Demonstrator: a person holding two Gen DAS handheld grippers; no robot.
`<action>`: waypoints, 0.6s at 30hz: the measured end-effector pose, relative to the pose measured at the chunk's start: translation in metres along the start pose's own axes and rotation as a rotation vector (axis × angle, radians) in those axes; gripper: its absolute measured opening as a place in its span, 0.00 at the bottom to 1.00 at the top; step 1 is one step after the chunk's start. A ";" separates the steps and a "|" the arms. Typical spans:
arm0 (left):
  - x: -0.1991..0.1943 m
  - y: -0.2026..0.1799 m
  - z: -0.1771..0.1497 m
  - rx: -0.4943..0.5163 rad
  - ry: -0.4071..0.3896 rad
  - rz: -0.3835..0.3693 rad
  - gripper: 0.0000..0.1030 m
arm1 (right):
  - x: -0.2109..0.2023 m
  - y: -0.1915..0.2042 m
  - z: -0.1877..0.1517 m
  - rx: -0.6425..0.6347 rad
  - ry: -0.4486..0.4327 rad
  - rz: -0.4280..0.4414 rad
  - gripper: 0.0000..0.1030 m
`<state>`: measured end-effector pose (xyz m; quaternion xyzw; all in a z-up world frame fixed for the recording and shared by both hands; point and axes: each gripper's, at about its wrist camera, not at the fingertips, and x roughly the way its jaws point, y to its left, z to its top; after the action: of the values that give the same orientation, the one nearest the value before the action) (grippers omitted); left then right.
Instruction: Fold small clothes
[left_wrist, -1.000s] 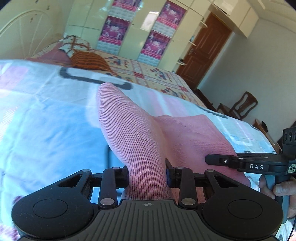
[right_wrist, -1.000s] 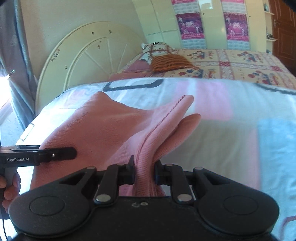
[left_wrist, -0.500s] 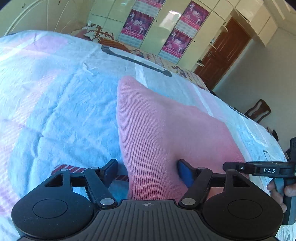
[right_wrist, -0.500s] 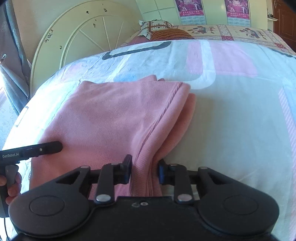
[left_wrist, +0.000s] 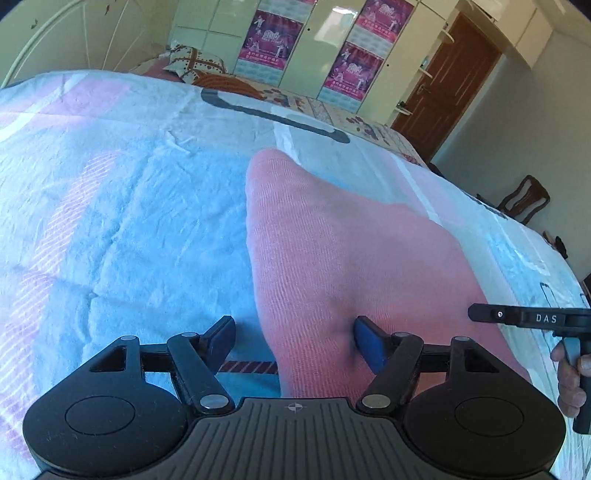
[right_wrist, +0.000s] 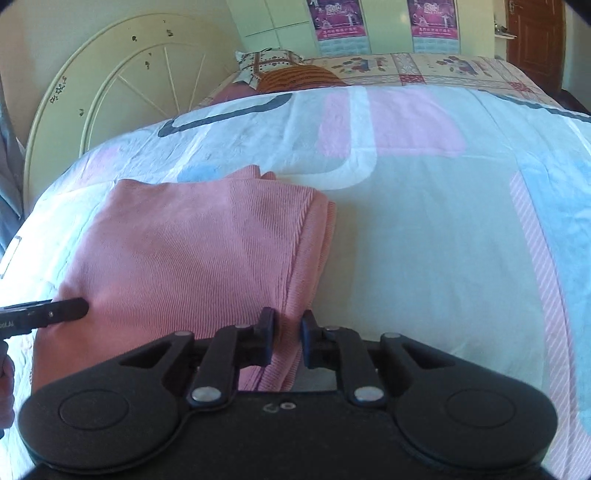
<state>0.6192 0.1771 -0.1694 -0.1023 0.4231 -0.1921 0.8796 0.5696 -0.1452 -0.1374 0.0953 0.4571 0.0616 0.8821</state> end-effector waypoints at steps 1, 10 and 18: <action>-0.010 -0.004 -0.005 0.022 -0.010 -0.006 0.68 | -0.005 0.003 -0.001 -0.005 -0.003 -0.004 0.25; -0.053 -0.018 -0.076 0.039 0.001 0.032 0.68 | -0.057 0.038 -0.050 -0.130 0.098 0.025 0.35; -0.071 -0.022 -0.099 0.060 -0.015 0.087 0.68 | -0.047 0.028 -0.069 -0.147 0.105 -0.042 0.07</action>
<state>0.4961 0.1858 -0.1737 -0.0588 0.4145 -0.1653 0.8930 0.4853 -0.1195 -0.1325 0.0174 0.4987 0.0812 0.8628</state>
